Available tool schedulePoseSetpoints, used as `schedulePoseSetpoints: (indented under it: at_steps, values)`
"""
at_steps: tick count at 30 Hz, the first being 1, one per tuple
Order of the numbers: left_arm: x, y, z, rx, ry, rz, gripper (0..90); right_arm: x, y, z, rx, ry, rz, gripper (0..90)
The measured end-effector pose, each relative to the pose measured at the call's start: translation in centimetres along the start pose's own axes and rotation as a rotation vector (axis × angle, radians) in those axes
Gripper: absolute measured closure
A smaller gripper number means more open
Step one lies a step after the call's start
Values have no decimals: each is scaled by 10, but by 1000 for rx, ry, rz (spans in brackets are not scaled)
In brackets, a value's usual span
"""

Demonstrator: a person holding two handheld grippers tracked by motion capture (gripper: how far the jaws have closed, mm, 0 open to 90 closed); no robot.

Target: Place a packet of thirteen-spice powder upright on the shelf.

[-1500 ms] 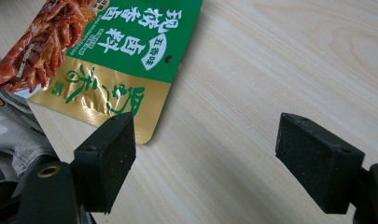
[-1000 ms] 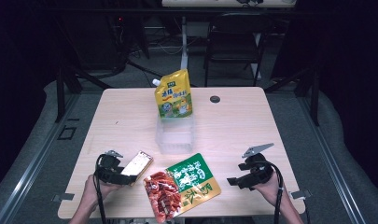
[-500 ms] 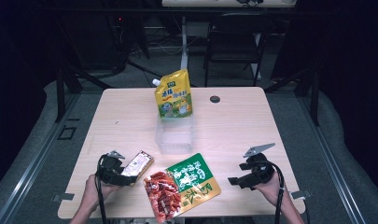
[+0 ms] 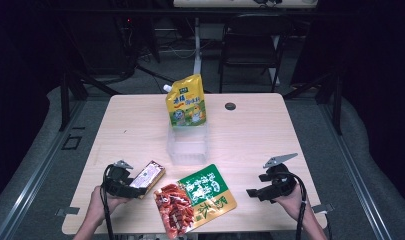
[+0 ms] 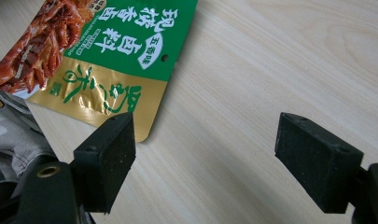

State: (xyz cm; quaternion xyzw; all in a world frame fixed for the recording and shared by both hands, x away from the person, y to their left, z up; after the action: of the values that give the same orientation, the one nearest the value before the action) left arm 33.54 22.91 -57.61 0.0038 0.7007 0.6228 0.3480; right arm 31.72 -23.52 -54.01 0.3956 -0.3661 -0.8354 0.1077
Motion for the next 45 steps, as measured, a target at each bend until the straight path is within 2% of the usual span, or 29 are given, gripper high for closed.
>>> schedulePoseSetpoints:
  at_steps: [18,26,39,45]
  values:
    - [-8,6,-1,20,-4,1,327,3,6,-5,14,-8,-17,196]
    - [-12,12,0,34,15,-19,327,4,8,-6,17,-13,-23,197]
    - [-23,28,5,47,18,-34,327,5,11,-8,16,-18,-24,195]
    - [-36,42,10,45,16,-47,327,6,12,-10,28,-22,-34,190]
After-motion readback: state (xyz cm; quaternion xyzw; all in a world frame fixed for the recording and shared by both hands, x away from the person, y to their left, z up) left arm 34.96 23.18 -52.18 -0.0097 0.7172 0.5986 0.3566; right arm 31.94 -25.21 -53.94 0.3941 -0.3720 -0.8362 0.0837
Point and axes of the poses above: each handheld gripper's, and its own axes: y roughly backward along the jaws, x roughly out of its underside, z roughly to its left, the point moved 3 cm from there along -y, roughly forward along the jaws, and after that the axes turned 15 degrees about -x, right-handed, at the moved point
